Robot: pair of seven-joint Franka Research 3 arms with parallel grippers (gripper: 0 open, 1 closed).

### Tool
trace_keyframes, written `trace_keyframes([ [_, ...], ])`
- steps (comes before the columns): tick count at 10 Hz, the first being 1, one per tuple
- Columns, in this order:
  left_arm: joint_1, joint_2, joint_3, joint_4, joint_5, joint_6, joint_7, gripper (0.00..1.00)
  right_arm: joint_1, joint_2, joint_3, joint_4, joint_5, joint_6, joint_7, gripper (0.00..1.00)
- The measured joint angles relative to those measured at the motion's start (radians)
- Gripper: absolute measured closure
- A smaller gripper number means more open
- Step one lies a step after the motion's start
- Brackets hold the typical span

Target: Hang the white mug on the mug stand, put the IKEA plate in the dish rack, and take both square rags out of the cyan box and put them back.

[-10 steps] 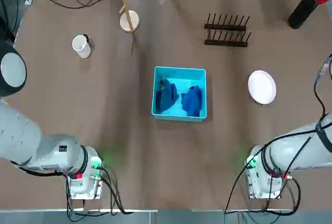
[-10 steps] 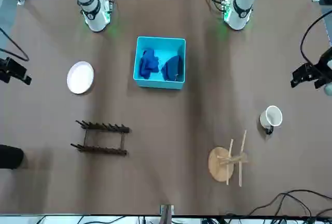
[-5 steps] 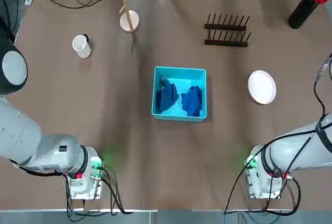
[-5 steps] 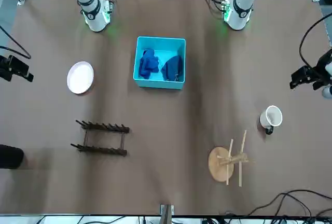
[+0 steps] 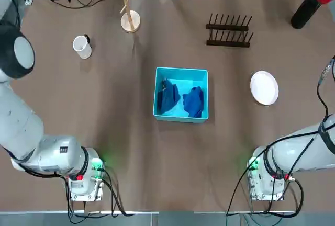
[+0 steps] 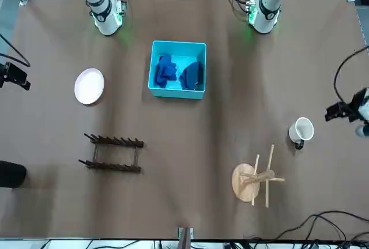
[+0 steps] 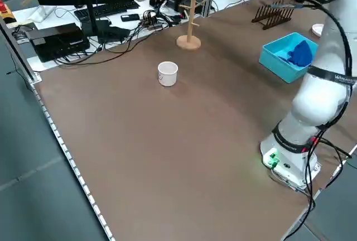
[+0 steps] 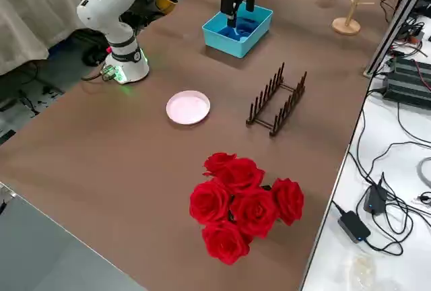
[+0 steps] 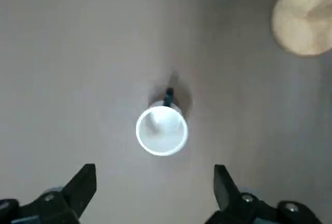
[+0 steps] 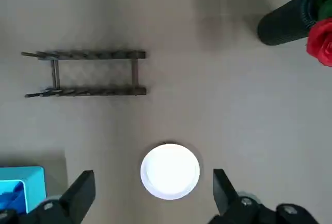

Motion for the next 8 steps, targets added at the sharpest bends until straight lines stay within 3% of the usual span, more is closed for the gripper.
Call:
trace_keyframes([
  [4, 0.023, 0.178, 0.067, -0.04, -0.084, 0.159, 0.181, 0.02, 0.0, 0.0, 0.0, -0.004, -0.001, -0.001, -0.002, 0.0],
  [8, 0.027, 0.22, 0.079, -0.167, -0.086, 0.249, 0.334, 0.04, 0.012, 0.02, 0.003, -0.036, 0.0, -0.025, -0.051, 0.0],
])
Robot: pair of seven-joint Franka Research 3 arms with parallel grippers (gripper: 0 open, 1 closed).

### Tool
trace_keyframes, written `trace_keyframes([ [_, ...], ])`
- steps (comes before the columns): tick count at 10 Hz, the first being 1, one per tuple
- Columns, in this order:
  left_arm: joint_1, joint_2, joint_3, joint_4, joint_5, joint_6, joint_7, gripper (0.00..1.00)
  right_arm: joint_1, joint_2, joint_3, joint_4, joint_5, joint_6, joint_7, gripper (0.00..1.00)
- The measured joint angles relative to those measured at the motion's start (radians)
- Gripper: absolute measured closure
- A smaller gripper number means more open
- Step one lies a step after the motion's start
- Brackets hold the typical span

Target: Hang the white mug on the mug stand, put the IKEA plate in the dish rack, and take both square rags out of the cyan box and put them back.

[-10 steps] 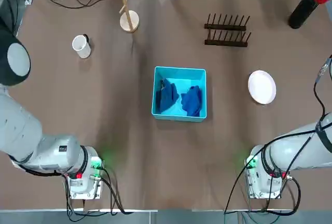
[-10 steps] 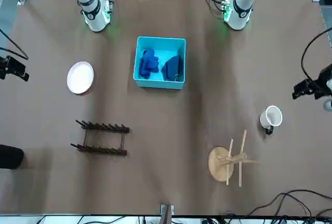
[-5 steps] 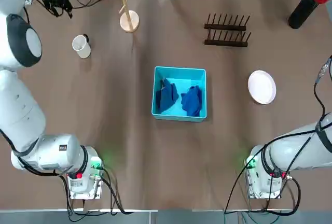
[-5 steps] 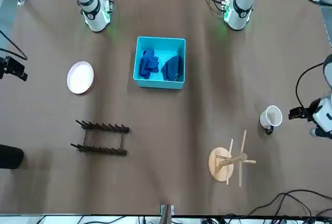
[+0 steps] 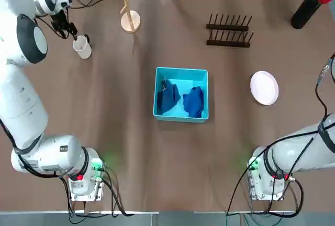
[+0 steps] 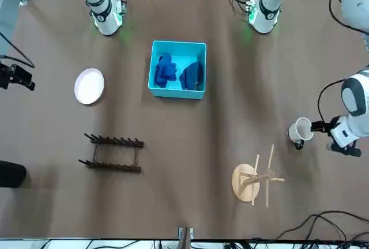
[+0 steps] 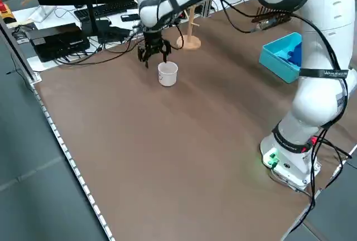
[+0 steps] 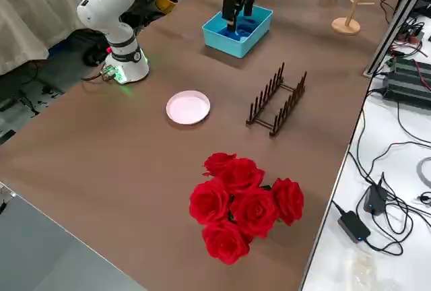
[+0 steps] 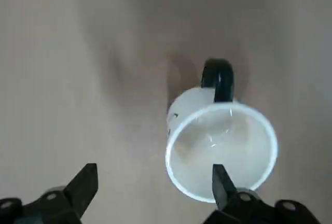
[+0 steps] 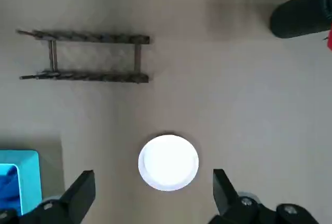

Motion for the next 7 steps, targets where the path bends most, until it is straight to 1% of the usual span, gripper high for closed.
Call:
trace_keyframes([
  [2, 0.004, 0.007, 0.001, -0.043, 0.0, 0.027, 0.05, 0.07, 0.006, 0.009, 0.002, -0.052, 0.006, -0.006, -0.004, 0.0],
  [3, 0.006, 0.012, 0.001, -0.055, 0.0, 0.046, 0.055, 0.13, 0.007, 0.01, 0.002, -0.087, 0.009, -0.017, -0.006, 0.0],
  [4, 0.007, 0.015, 0.001, -0.059, 0.0, 0.063, 0.056, 0.15, 0.007, 0.011, 0.001, -0.134, 0.009, -0.024, -0.01, 0.0],
  [7, 0.006, 0.025, -0.001, -0.06, -0.022, 0.126, 0.056, 0.63, 0.006, 0.014, -0.003, -0.329, 0.009, 0.046, -0.035, 0.0],
])
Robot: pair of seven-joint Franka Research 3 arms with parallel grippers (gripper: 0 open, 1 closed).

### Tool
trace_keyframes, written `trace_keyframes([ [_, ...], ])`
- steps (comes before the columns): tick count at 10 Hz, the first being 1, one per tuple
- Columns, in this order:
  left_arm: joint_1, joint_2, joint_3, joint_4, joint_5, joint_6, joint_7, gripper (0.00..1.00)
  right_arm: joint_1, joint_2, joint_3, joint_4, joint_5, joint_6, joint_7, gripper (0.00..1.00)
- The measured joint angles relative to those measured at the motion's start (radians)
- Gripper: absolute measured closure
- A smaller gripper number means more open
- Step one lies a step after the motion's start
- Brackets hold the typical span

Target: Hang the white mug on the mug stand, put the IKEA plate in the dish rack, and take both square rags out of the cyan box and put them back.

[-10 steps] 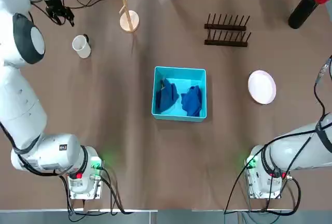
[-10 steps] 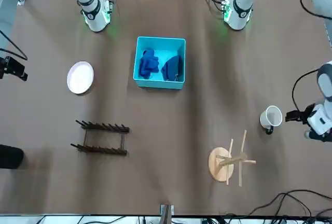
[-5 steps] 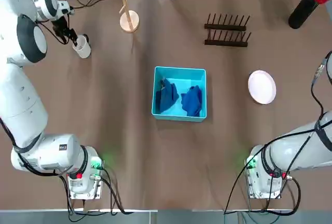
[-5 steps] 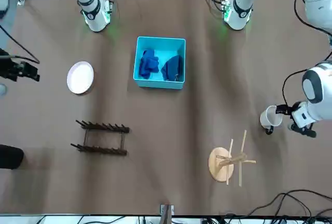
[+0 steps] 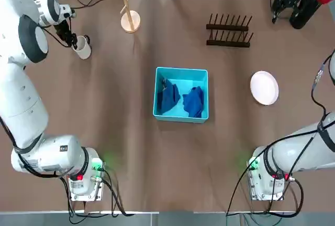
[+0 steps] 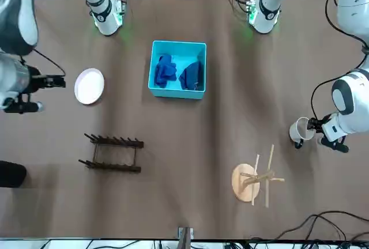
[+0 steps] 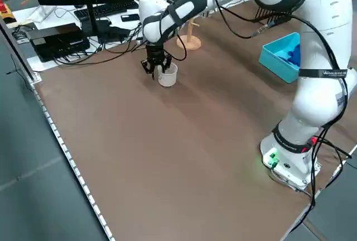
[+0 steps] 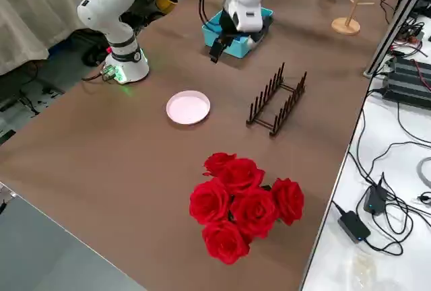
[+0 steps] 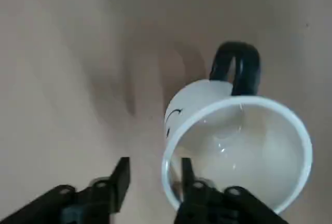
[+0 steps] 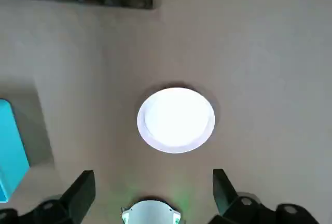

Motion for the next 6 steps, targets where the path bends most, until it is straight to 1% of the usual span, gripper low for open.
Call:
trace_keyframes([
  [1, 0.0, 0.0, -0.001, 0.0, -0.003, 0.019, 0.0, 0.79, -0.003, 0.001, -0.002, -0.073, -0.001, 0.042, -0.01, 0.0],
  [2, -0.001, 0.0, -0.002, 0.0, -0.005, 0.032, 0.0, 0.93, -0.013, 0.002, -0.005, -0.165, -0.002, 0.125, -0.03, 0.0],
  [3, -0.001, 0.0, -0.003, 0.002, -0.024, 0.037, 0.0, 0.94, -0.029, 0.003, -0.009, -0.269, -0.002, 0.227, -0.066, 0.0],
  [4, -0.002, -0.004, -0.005, 0.004, -0.067, 0.042, 0.0, 0.94, -0.057, 0.005, -0.011, -0.36, -0.004, 0.322, -0.142, 0.0],
  [5, -0.004, -0.018, -0.006, 0.009, -0.123, 0.048, 0.0, 0.94, -0.105, 0.006, -0.013, -0.422, -0.005, 0.391, -0.255, 0.0],
  [6, -0.006, -0.047, -0.007, 0.014, -0.168, 0.049, -0.013, 0.94, -0.159, 0.005, -0.017, -0.458, -0.005, 0.433, -0.355, 0.0],
])
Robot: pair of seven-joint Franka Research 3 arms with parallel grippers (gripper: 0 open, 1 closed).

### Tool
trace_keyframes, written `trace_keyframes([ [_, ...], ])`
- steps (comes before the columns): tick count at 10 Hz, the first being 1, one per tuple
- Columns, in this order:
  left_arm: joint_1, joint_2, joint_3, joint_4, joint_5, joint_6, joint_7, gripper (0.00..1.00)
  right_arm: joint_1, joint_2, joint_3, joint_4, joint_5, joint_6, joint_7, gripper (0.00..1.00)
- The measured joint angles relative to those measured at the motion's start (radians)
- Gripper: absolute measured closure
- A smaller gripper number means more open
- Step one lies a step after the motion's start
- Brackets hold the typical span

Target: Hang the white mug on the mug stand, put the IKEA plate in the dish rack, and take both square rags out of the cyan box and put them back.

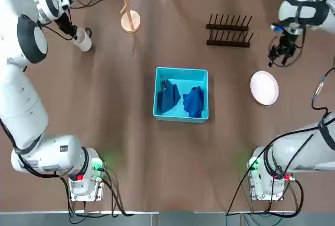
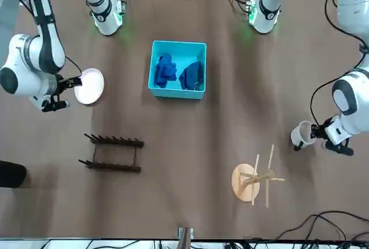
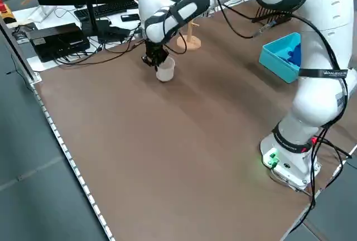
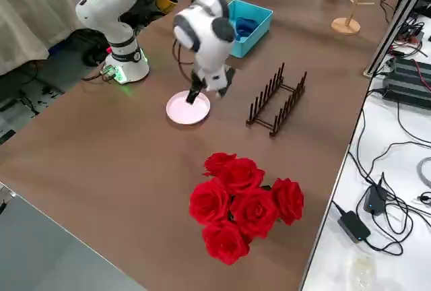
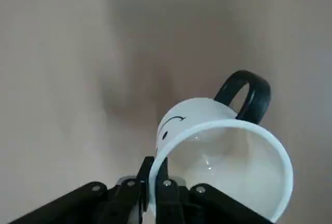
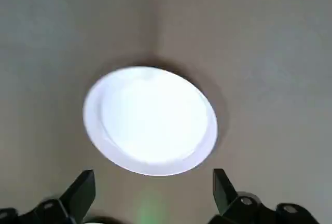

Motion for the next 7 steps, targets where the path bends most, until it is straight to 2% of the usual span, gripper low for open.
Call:
trace_keyframes([
  [1, -0.002, -0.041, -0.009, 0.003, -0.023, 0.0, -0.047, 0.94, -0.033, 0.001, -0.004, -0.027, 0.0, 0.041, -0.063, 0.0],
  [4, -0.011, -0.137, -0.099, 0.003, -0.025, 0.047, -0.269, 0.94, -0.038, 0.047, 0.001, -0.114, 0.0, 0.21, -0.085, 0.0],
  [7, -0.032, -0.15, -0.175, 0.004, 0.008, 0.118, -0.421, 0.94, -0.036, 0.121, 0.005, -0.119, 0.0, 0.295, -0.085, 0.04],
])
